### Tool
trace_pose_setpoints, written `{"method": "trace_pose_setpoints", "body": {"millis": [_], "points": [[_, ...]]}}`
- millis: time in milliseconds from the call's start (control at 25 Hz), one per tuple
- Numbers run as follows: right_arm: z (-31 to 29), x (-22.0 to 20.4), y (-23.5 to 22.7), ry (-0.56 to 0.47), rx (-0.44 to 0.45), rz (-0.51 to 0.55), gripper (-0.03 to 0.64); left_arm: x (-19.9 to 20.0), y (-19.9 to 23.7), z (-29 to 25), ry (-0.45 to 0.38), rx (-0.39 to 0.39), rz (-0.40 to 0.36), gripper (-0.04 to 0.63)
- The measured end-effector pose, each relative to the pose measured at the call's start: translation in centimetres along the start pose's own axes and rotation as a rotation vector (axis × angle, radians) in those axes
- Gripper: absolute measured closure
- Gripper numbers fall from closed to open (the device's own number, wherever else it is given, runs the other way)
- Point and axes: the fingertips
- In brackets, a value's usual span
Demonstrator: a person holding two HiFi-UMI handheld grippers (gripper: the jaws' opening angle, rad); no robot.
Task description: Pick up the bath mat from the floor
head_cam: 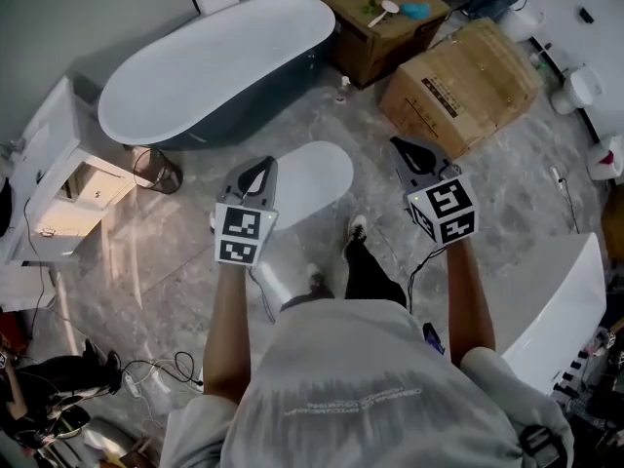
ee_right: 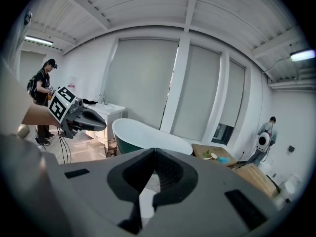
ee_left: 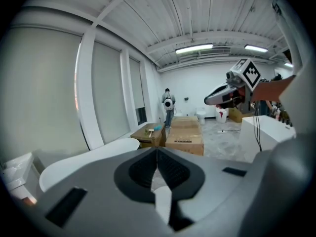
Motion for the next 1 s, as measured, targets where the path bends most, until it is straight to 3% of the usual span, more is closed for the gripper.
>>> {"method": "trace_pose_setpoints", "body": {"millis": [440, 600, 840, 1000], "points": [[-5.9, -1.2, -5.0, 0.04, 0.061, -0.03, 0.601, -0.9, 0.9, -7.1, 0.07, -0.015, 0.023, 0.577], [-9.8, -2.1, -7.8, 0.076, 0.103, -0.051, 0.601, -2.3, 2.2, -11.1, 0.134, -0.014, 0.065, 0.577], [-15.5, -5.7, -13.8, 0.114, 0.124, -0.113, 0.601, -5.0, 2.8, -18.7, 0.215, -0.016, 0.079, 0.577], [-20.2, -9.3, -17.0, 0.14, 0.142, -0.198, 0.601, -7.2, 3.5, -24.6, 0.246, -0.004, 0.137, 0.577]]}}
Point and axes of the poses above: the fingertips, and each gripper's own axes: z backward along the fingers, y to its left, x out of its top, and after that the axes turned 13 degrees about x, right-handed
